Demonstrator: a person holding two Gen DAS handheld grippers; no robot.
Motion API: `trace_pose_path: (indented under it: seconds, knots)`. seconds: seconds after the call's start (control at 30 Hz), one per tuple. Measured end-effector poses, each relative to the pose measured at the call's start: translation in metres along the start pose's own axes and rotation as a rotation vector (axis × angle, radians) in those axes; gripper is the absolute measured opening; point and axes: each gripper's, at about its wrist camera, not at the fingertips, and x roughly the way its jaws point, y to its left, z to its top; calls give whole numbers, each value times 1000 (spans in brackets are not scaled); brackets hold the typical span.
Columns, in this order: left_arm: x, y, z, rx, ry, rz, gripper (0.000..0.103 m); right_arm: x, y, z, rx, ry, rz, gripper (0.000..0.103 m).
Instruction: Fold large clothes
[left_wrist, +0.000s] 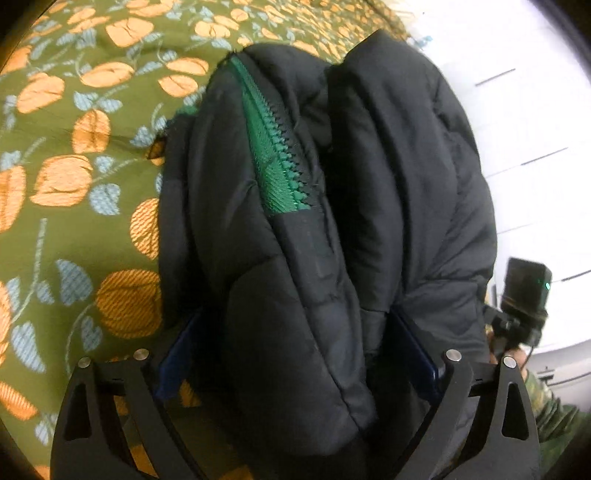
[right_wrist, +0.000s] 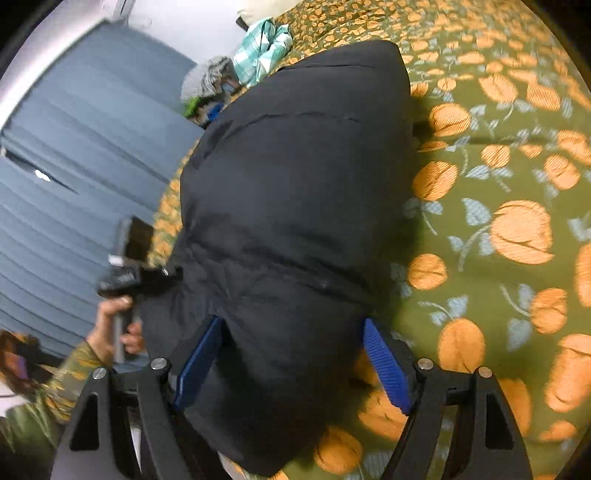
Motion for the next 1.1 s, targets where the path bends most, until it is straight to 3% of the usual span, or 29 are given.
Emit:
trace_pose_path:
  seconds: [0.13, 0.3, 0.4, 0.5, 0.63, 0.83, 0.9, 0.97, 1.03, 1.1]
  knots:
    - [17, 6, 4, -11, -5, -28, 103, 31, -14, 19, 59, 32, 68, 88]
    - [17, -8, -8, -40, -100, -13, 102, 49, 12, 34, -70, 61, 1, 84]
    - [1, -28, -25, -15, -179, -25, 89, 27, 41, 30, -198, 35, 40, 70]
    - [-15, -55, -27, 16, -238, -30, 82, 0, 68, 30, -285, -29, 87, 67]
    - [-36, -99, -4, 86, -304, -24, 79, -32, 93, 53, -364, -118, 124, 67]
    - [-43, -142, 69, 130, -379, 1, 78, -57, 92, 121, -434, -177, 100, 67]
    - [-32, -144, 86, 120, -393, 23, 79, -61, 76, 148, -412, -189, 68, 68]
    - [-7, -141, 106, 94, -367, 62, 88, -56, 57, 165, -351, -177, 14, 78]
    - [35, -124, 110, 53, -308, 118, 91, -46, 18, 181, -218, -165, -157, 87]
    - [65, -104, 107, -1, -227, 127, 90, -40, -11, 179, -128, -151, -290, 87]
